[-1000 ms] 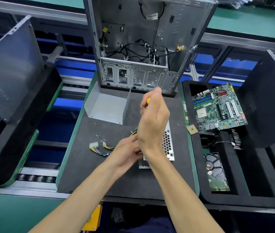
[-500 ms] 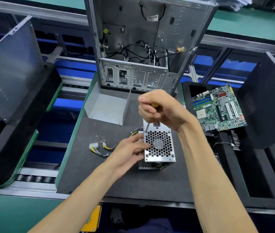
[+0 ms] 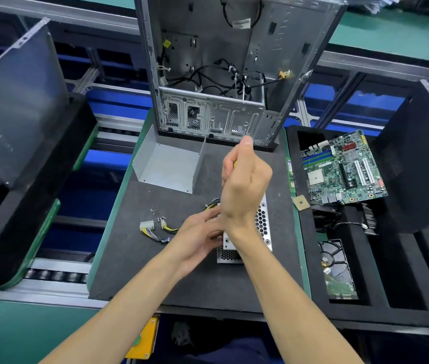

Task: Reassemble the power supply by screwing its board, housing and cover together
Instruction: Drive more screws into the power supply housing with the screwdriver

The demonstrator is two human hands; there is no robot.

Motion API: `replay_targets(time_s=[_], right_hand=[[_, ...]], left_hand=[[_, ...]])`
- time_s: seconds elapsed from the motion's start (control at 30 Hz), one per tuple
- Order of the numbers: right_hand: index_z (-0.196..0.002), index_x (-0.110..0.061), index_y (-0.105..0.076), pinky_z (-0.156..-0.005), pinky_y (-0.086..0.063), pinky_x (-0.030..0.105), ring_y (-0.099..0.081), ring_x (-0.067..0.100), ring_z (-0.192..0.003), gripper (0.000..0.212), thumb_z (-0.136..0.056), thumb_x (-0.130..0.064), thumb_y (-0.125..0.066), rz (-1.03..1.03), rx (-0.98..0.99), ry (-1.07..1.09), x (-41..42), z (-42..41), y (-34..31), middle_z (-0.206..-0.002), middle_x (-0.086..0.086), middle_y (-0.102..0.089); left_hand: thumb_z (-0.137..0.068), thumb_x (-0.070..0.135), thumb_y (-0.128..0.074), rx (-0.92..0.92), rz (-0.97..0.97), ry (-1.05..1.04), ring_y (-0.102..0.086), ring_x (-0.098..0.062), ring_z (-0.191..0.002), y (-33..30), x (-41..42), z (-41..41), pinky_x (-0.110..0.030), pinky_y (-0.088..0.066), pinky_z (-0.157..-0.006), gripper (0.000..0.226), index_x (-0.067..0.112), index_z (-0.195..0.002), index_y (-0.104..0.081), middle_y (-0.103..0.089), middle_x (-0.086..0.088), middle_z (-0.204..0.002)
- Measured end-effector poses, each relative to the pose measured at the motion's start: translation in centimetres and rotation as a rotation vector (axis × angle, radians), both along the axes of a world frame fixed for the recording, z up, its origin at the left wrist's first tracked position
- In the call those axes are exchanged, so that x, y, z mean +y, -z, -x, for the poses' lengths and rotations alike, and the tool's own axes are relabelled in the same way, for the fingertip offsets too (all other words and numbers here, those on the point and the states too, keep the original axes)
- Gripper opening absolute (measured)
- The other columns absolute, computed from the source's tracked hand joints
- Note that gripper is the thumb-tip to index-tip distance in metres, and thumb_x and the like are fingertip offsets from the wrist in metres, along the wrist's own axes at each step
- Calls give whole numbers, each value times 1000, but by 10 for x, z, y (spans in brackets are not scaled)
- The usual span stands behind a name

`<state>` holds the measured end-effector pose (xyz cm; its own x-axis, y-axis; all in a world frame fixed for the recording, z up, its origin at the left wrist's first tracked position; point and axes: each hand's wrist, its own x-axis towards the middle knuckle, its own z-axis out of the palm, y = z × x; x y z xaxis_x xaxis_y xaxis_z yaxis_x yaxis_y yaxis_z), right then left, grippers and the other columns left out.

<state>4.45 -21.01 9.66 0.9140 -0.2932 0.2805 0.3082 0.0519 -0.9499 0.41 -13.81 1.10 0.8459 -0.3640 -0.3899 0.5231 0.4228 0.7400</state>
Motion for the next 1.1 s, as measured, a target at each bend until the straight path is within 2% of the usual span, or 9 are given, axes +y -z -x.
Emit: replay_targets(time_s=[0.13,0.23,0.3,0.37,0.47,0.6,0.73,0.93,1.1], right_hand=[[-57,0,-31,-51,-26,33,-27,22,-49,61,-99,-34,-60,146,9,-183,-16,-7,-8,-52,15,-28],[-55,-4,-32,-49,-26,32,-27,24,-47,54,-100,-16,-60,145,-51,-181,-30,-8,-19,-50,13,-29],[-55,-16,-31,-46,-23,27,-23,18,-42,53,-102,-14,-54,-31,-79,-173,-41,-10,-29,-46,0,-26],[-57,-20,-30,-42,-20,23,-18,14,-40,51,-103,-17,-51,-309,-38,-208,-52,-14,-35,-45,-6,-23],[-58,-21,-32,-38,-18,23,-14,10,-40,50,-105,-21,-48,-734,113,-230,-65,-21,-29,-45,-7,-20],[-58,-21,-32,-36,-17,21,-16,7,-36,48,-103,-21,-48,-1111,255,-232,-74,-25,-1,-44,-8,-21],[-55,-21,-35,-36,-19,20,-20,8,-35,48,-101,-21,-50,-1339,311,-270,-82,-24,25,-43,-8,-24],[-57,-19,-37,-39,-27,23,-25,10,-38,46,-99,-24,-55,-1453,300,-300,-88,-23,40,-48,-7,-27],[-66,-16,-40,-55,-36,24,-32,13,-54,32,-91,-15,-61,-1364,300,-232,-86,-22,41,-64,-4,-32]], left_hand=[[-91,10,-69,-19,-81,22,-66,-22,-92,3,0,-2,-33,-47,-84,33,4,-124,-67,-73,-13,-108],[-96,15,-65,-73,-264,-98,-74,-23,-90,6,19,-9,-30,-59,-75,20,8,-114,-71,-77,-14,-101],[-96,9,-63,-206,-675,-188,-73,-17,-79,16,43,-18,-21,-58,-68,12,14,-99,-74,-76,-7,-87],[-92,6,-60,-367,-1181,-159,-67,-12,-72,28,70,-27,-18,-53,-70,18,20,-92,-72,-72,4,-80],[-91,4,-53,-427,-1515,-24,-67,-21,-84,48,95,-34,-31,-49,-77,21,18,-95,-70,-70,0,-88],[-88,2,-53,-441,-1612,62,-64,-28,-100,66,98,-38,-36,-47,-84,24,12,-99,-72,-71,-6,-100],[-86,3,-56,-428,-1627,106,-66,-29,-94,70,99,-48,-35,-49,-80,22,13,-96,-73,-72,-6,-96],[-84,2,-55,-520,-1651,275,-65,-29,-97,69,108,-54,-34,-49,-83,25,14,-96,-73,-72,-4,-99],[-85,6,-58,-643,-1691,370,-63,-27,-94,69,113,-52,-33,-45,-76,17,14,-92,-71,-67,-1,-96]])
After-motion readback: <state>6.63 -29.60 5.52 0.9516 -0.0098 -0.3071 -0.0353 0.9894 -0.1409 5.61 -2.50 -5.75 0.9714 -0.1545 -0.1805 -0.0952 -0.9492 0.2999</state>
